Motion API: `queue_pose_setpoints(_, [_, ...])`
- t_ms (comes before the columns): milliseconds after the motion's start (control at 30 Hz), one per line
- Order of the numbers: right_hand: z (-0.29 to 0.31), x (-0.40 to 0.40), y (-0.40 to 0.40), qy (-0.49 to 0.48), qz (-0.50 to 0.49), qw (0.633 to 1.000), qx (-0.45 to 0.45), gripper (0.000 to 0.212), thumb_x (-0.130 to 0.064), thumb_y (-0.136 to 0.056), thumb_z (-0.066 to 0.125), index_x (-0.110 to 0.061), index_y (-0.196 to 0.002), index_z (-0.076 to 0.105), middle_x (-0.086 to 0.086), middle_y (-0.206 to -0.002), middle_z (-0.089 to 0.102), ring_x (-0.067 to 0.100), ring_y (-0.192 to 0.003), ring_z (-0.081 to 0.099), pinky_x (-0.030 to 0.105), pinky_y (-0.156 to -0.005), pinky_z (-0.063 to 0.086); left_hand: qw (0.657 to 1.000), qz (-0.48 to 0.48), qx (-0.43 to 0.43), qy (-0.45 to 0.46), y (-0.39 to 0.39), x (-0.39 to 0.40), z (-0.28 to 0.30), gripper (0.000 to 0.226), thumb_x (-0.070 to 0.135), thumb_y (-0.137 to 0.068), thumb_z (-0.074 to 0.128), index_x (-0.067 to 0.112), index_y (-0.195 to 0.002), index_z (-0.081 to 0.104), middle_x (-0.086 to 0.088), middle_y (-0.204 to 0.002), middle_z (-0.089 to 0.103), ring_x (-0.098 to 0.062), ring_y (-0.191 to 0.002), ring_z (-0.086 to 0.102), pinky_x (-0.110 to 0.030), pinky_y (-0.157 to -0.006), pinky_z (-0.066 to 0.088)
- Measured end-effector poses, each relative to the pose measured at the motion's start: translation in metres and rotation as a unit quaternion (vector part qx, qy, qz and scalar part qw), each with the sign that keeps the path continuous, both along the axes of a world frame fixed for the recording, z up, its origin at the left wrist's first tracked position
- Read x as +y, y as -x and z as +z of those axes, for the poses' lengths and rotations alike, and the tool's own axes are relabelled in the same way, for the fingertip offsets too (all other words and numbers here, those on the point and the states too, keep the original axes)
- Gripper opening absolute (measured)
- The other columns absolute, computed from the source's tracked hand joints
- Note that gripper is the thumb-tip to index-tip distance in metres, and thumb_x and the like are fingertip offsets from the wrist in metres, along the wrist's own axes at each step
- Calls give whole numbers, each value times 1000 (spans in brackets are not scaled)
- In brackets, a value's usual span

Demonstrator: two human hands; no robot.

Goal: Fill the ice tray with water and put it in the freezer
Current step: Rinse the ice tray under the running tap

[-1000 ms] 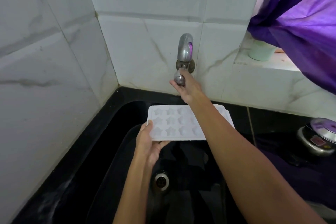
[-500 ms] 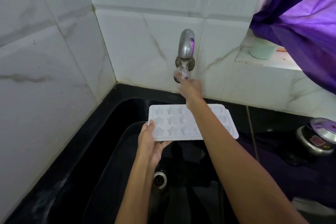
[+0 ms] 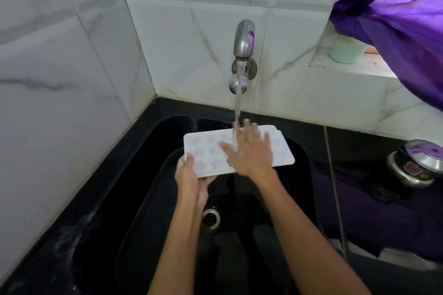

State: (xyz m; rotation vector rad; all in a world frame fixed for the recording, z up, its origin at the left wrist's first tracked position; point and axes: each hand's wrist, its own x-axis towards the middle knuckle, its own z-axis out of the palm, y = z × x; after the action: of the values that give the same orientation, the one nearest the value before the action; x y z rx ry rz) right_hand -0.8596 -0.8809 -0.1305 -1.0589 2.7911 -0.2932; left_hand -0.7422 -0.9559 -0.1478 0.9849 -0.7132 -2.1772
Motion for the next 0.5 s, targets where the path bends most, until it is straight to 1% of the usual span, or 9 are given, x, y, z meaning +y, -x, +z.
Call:
queue_pose_setpoints(100, [6, 22, 24, -7, -134, 991, -21, 92, -74, -90, 16, -13, -155, -2, 12, -163, -8, 25, -151, -9, 47, -120, -9, 1000, -4, -4, 17, -4, -5, 1, 18, 27, -101, 41, 21, -105, 57, -9, -109, 68, -29, -99, 66, -46, -66, 57])
queue_pose_setpoints(167, [9, 17, 19, -12, -168, 986, -20, 92, -70, -93, 16, -4, -153, -5, 18, -162, -9, 29, -150, -11, 46, -121, -9, 1000, -12, -1, 10, 2, 1, 3, 18, 27, -101, 40, 21, -104, 56, -9, -109, 67, -29, -99, 65, -46, -65, 57])
queue_pose_setpoints(200, [10, 10, 10, -10, -158, 987, -10, 90, -65, -95, 17, 0, -152, -6, 21, -161, -10, 31, -150, -11, 45, -121, -8, 1000, -17, 2, 4, 7, 5, 5, 18, 27, -101, 39, 21, -104, 56, -9, -108, 68, -29, -98, 66, -46, -64, 57])
queue_pose_setpoints(267, [10, -7, -13, 23, -76, 997, -1, 81, -54, -100, 22, 3, -152, -3, 22, -161, -7, 32, -150, -8, 42, -121, -7, 999, -32, 5, -6, 16, 12, 6, 19, 26, -101, 39, 18, -103, 57, -10, -104, 68, -27, -92, 66, -44, -66, 56])
queue_pose_setpoints(300, [9, -14, -24, 43, -15, 999, -1, 73, -47, -102, 24, 0, -153, 0, 18, -162, -5, 30, -150, -5, 40, -120, -6, 999, -39, 2, -5, 19, 14, 5, 19, 25, -101, 39, 18, -104, 57, -10, -103, 68, -25, -89, 67, -42, -68, 56])
queue_pose_setpoints(367, [4, -20, -41, 55, 100, 993, 19, 61, -38, -104, 23, -9, -155, 7, 9, -164, 0, 23, -151, -2, 36, -120, -6, 999, -46, -1, -4, 17, 15, 1, 23, 24, -101, 40, 16, -113, 58, -11, -107, 69, -26, -94, 68, -40, -73, 56])
queue_pose_setpoints(400, [3, -19, -43, 49, 136, 989, 33, 59, -39, -104, 22, -13, -155, 9, 6, -164, 0, 19, -151, -2, 35, -120, -7, 999, -44, 5, -8, 14, 14, -1, 26, 24, -101, 40, 15, -117, 57, -12, -110, 69, -27, -97, 68, -40, -73, 57])
queue_pose_setpoints(433, [1, -16, -40, 42, 151, 987, 45, 59, -42, -103, 21, -16, -155, 10, 4, -164, 0, 18, -151, -2, 36, -119, -9, 999, -37, 11, -14, 11, 11, -1, 26, 24, -101, 39, 15, -118, 57, -13, -110, 68, -27, -97, 68, -40, -69, 58])
queue_pose_setpoints(500, [0, -7, -28, 25, 117, 991, 53, 67, -54, -100, 19, -18, -156, 5, 2, -164, -2, 18, -151, -4, 42, -119, -11, 1000, -18, 17, -18, 4, 3, -2, 24, 25, -101, 39, 15, -112, 58, -13, -107, 69, -27, -91, 69, -40, -59, 58])
